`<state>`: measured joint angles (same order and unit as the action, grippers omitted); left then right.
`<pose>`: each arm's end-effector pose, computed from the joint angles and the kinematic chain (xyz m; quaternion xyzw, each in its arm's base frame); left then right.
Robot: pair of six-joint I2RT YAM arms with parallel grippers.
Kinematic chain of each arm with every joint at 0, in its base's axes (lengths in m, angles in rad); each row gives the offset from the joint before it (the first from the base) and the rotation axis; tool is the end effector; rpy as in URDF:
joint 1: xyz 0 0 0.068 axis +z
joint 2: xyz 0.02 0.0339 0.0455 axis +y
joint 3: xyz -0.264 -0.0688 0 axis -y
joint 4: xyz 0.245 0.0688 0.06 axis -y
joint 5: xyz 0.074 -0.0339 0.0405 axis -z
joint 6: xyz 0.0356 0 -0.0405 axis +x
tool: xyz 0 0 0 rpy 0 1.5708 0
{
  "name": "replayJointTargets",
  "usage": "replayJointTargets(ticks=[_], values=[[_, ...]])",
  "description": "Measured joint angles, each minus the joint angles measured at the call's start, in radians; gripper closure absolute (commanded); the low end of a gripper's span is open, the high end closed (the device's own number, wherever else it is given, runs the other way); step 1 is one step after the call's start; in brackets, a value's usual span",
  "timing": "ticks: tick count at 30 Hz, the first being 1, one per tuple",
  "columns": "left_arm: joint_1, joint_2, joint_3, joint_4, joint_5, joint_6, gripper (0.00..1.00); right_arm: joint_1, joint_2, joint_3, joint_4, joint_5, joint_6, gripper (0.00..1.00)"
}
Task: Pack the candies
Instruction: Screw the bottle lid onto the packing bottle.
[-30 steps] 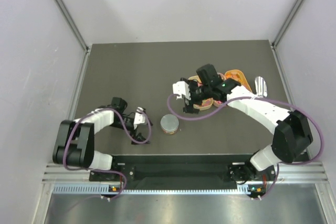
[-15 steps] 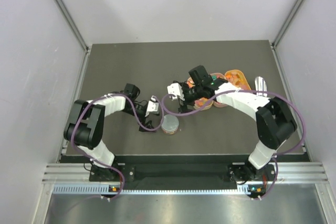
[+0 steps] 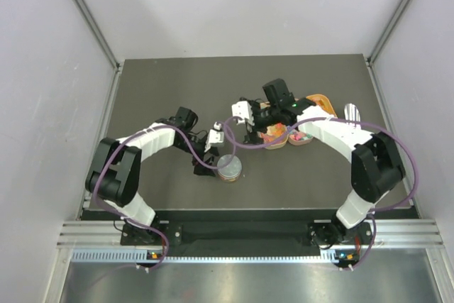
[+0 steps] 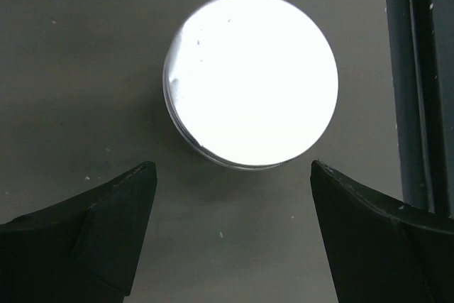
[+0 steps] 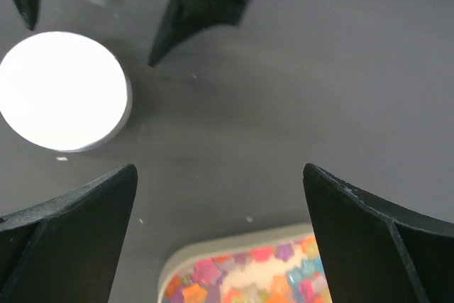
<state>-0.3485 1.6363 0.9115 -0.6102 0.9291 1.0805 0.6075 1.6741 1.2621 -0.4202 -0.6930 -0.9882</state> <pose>0.2560 -0.1234 0.1667 0.6215 0.6361 -0.3778 0.2574 0.2859 0.2265 0.2580 -0.7135 0.5247 0.2468 0.3933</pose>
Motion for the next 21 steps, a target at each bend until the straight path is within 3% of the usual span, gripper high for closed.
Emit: replayJointTargets(ticks=[9, 21], values=[[-0.053, -0.045, 0.010, 0.044, -0.049, -0.196, 0.22, -0.146, -0.188, -0.006, 0.013, 0.068, 0.005, 0.00], [-0.187, 0.084, 0.091, 0.062, -0.104, -0.309, 0.21, -0.158, -0.256, -0.118, 0.047, 0.126, 0.014, 0.00]])
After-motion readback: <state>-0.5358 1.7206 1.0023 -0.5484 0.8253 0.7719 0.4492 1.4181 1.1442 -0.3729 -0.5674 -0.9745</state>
